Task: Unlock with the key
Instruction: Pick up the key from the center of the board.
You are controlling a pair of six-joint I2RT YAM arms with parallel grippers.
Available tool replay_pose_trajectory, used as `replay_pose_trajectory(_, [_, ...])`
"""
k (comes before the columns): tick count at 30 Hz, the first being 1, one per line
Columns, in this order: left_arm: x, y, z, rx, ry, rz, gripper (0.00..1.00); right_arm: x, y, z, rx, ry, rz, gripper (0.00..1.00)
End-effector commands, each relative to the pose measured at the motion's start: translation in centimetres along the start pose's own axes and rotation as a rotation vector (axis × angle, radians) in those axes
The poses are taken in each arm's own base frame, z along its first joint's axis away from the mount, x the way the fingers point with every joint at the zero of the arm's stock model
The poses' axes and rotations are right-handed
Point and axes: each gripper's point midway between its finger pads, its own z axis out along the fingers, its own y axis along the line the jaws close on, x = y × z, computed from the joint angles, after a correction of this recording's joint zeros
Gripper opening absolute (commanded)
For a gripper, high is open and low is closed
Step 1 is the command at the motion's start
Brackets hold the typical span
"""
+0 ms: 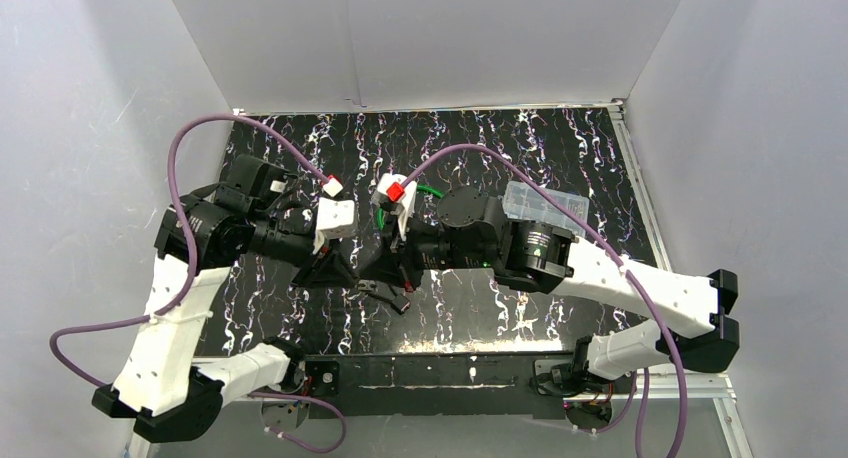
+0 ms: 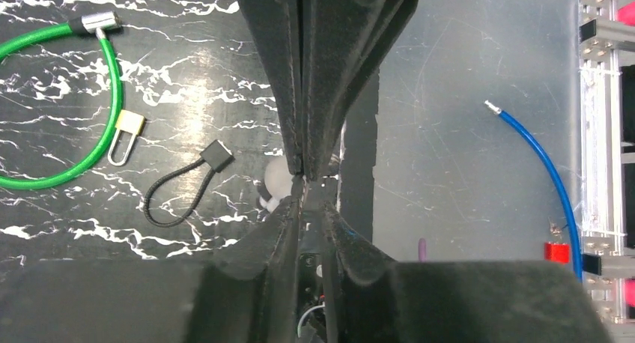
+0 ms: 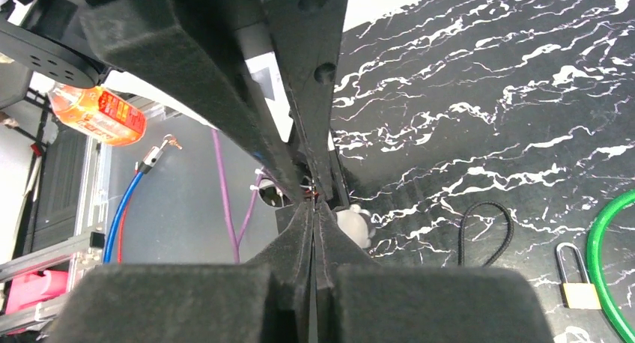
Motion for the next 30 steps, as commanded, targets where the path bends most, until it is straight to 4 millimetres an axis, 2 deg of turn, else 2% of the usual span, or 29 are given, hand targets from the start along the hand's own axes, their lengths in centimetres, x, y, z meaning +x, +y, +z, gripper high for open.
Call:
replay_pose_trajectory(1, [1.1,-2.8,-1.0,0.022,0.030,-0.102,0.25,-1.9,0.0,-1.7,0.035,-0.076,0.009,0.01])
replay_pose_trajectory(3, [1.0,-2.6,-0.9,0.005,0.017,-0.107,0.35,-2.3,0.2,-2.3,0.030,-0.105,0.019,0.01])
replay_pose_trajectory(7, [1.0,-2.5,-1.0,-0.030,-0.001,-0.111,0.64,-2.6,0.5,-3.6,0.023,-0.153,0.036,0.01])
replay_pose_trajectory(8, [1.0,-2.6,-1.1,-0.038,-0.006,-0.106,0.66,-2.6,0.6,-4.0,0.022,-0.164,0.039,0.01])
replay_pose_trajectory(11, [1.0,-2.5,-1.0,-0.067,-0.030,-0.103,0.82,-3.0,0.8,-5.1,0.015,-0.198,0.045,0.01])
replay_pose_trajectory(15, [0.6,-1.7,-0.7,-0.114,-0.091,-0.066,0.83,-3.5,1.7,-5.8,-0.021,-0.214,0.044,0.01])
replay_pose_trajectory(16, [0.5,-1.4,-0.6,-0.132,-0.112,-0.043,0.86,-3.5,1.8,-5.9,-0.029,-0.213,0.046,0.01])
replay_pose_trajectory(18, [0.3,-0.6,-0.4,-0.180,-0.167,0.007,0.97,-3.5,2.1,-6.1,-0.038,-0.213,0.056,0.01])
replay_pose_trajectory(22, [0.7,1.5,0.4,-0.275,-0.230,0.082,0.98,-2.6,1.8,-6.8,-0.026,-0.211,0.074,0.01])
replay_pose_trajectory(25, [1.3,2.4,1.0,-0.288,-0.221,0.114,0.98,-1.5,0.5,-7.5,0.040,-0.206,0.094,0.01])
replay_pose_trajectory(30, [3.7,4.5,3.0,-0.265,-0.147,0.203,0.98,1.3,-2.5,-9.2,0.170,-0.197,0.145,0.01])
